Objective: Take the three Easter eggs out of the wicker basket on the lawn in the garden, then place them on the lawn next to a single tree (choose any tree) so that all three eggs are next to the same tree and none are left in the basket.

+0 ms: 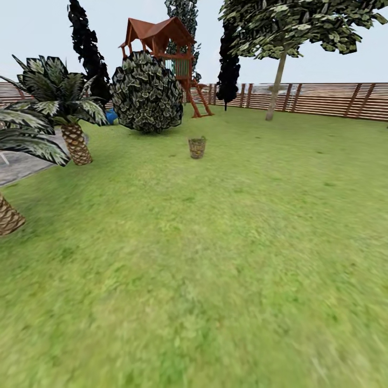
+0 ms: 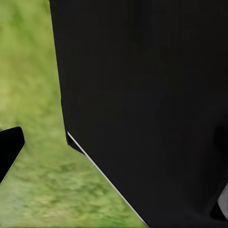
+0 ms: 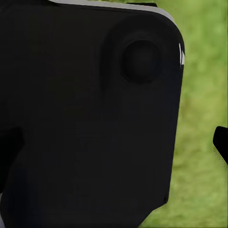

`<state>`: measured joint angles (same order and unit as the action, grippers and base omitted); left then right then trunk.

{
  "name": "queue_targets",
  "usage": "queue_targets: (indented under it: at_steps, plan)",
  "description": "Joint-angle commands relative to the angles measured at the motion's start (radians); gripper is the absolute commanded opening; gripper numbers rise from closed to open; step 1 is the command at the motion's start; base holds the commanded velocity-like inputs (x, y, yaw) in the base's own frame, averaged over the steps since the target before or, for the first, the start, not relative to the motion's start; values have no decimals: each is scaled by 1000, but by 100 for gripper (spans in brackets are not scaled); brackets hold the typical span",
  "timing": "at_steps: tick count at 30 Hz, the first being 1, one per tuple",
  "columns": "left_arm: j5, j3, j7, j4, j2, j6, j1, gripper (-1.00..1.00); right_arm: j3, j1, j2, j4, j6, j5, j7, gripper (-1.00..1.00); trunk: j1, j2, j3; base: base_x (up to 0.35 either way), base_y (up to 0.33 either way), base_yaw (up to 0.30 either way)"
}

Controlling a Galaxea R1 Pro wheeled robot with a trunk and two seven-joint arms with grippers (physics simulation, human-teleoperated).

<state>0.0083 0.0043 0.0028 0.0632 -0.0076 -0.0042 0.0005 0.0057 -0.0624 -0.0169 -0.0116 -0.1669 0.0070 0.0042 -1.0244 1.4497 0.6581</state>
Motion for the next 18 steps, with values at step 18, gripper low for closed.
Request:
queue_targets:
  at_steps: [18]
  plan:
    - [1,0,0,1,0,0,0,100,0,0,0,1,-3,1,0,100,-1,0,1,340,74,0]
